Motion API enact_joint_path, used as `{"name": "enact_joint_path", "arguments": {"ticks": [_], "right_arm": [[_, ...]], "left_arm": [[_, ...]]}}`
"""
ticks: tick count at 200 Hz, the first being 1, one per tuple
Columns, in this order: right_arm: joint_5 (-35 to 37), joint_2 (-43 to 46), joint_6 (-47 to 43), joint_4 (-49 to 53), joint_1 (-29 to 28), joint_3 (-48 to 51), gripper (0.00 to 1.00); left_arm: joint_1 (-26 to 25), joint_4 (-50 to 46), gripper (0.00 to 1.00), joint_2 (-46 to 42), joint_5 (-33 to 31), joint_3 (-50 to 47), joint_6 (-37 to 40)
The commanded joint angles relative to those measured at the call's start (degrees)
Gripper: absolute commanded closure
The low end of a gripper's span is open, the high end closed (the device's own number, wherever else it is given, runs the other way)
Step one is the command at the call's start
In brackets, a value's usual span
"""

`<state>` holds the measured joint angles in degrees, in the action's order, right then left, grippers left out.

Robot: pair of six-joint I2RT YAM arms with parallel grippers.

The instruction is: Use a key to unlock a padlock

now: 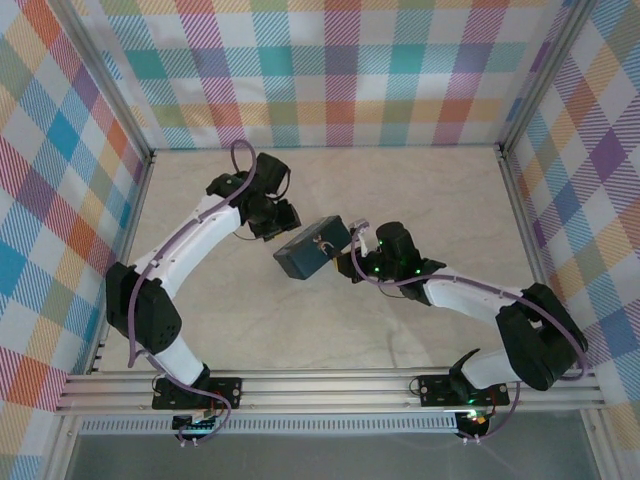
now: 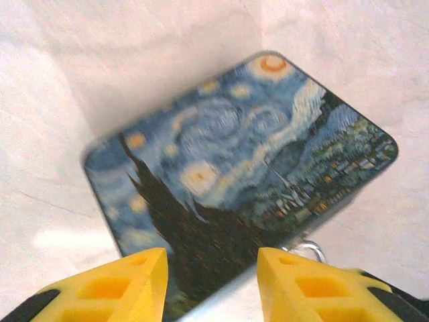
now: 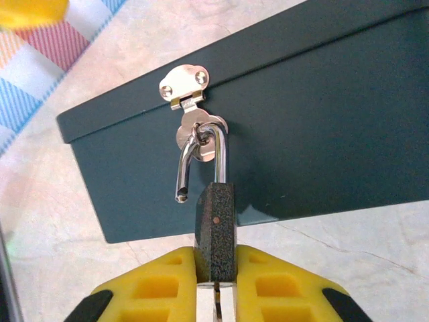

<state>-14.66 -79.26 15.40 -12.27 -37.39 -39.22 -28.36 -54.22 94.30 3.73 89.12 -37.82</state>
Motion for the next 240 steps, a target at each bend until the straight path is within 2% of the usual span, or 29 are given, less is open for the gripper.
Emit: {"name": "enact_joint_path", "arguments": {"ticks": [1, 21, 78, 123, 155, 176, 207, 240], "right_arm": [[3.15, 3.12, -7.58, 7.37, -1.15, -3.16, 0.97], [7.32, 2.32, -11.81, 12.42, -2.75, -6.17, 0.97], [21.46, -1.71, -26.26, 26.27, -8.36, -17.20, 0.97], [31.30, -5.11, -37.01, 30.80, -11.55, -23.07, 0.96], [37.12, -7.53, -43.39, 30.06, -13.11, -24.19, 0.96], [41.70, -8.57, -50.89, 27.75, -14.35, -23.63, 0.95], [42.07, -8.95, -56.00, 27.28, -14.47, -23.18, 0.93], [38.24, -9.33, -54.25, 28.66, -14.64, -21.55, 0.81]], "left_arm": [[1.46, -2.70, 0.61, -0.40, -1.65, -1.20, 10.82], [1.21, 1.35, 0.62, 0.34, 5.44, -3.91, 13.37], [1.02, 4.29, 0.63, 1.43, 14.58, -7.44, 16.95], [1.16, 6.35, 0.66, 2.29, 17.88, -10.56, 17.32], [1.37, 8.59, 0.67, 3.35, 18.38, -12.39, 17.15], [1.55, 10.18, 0.67, 4.13, 19.59, -12.92, 16.08], [1.98, 12.60, 0.69, 4.82, 20.77, -13.43, 13.67], [2.73, 14.89, 0.70, 5.19, 20.75, -14.33, 10.93]]}}
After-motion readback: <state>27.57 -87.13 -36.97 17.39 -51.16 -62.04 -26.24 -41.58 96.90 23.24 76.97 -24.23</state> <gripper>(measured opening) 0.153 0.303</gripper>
